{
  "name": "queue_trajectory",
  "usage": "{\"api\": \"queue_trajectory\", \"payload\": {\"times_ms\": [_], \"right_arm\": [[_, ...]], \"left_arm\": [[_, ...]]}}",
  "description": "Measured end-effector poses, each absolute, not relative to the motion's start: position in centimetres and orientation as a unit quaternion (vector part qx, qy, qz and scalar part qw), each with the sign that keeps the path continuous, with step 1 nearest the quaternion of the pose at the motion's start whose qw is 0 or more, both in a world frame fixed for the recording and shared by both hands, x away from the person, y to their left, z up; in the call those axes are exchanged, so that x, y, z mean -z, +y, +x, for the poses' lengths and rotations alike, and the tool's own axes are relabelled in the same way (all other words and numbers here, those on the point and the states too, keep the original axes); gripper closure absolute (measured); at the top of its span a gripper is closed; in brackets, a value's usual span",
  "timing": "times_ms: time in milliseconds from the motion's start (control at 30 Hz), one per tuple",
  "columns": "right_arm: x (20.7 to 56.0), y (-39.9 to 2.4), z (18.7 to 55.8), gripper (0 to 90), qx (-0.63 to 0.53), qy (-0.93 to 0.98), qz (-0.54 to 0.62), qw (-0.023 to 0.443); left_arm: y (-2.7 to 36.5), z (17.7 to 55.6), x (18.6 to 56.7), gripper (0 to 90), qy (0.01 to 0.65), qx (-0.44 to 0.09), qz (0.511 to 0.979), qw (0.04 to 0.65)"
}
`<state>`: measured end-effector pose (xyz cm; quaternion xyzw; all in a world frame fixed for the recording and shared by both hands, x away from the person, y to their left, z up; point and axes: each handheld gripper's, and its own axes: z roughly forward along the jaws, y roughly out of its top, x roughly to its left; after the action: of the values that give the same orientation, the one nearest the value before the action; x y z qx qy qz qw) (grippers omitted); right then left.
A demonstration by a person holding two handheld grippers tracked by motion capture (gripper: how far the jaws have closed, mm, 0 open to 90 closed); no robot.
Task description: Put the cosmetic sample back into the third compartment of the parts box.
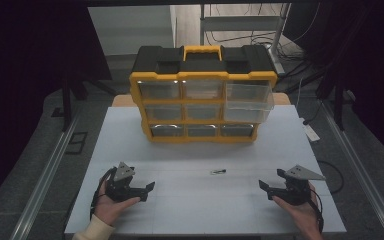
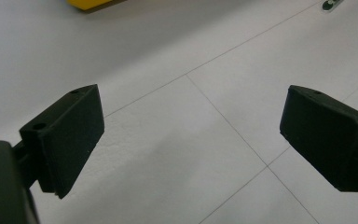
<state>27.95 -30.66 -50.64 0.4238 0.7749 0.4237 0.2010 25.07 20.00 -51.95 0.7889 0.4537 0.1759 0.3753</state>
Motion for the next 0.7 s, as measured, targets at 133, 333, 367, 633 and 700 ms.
{"api": "queue_trajectory", "payload": {"times_ms": [133,333,367,633,700], "right_arm": [[50.73,-30.75,28.03,16.9,-0.423,0.778,0.42,0.199],[50.97,-31.02,28.4,17.0,-0.425,0.778,0.421,0.192],[51.0,-31.03,28.41,17.1,-0.425,0.778,0.421,0.191],[50.91,-30.48,28.09,17.1,-0.416,0.784,0.416,0.196],[50.74,-30.43,27.89,17.1,-0.415,0.784,0.417,0.199]], "left_arm": [[19.92,25.06,51.95,6.8,0.453,-0.177,0.791,0.372],[19.91,25.55,51.83,7.3,0.453,-0.179,0.79,0.372],[19.91,25.57,51.93,7.3,0.452,-0.179,0.791,0.371],[19.72,25.33,51.8,7.4,0.445,-0.175,0.794,0.376],[19.57,25.28,51.69,7.4,0.442,-0.176,0.795,0.377]]}}
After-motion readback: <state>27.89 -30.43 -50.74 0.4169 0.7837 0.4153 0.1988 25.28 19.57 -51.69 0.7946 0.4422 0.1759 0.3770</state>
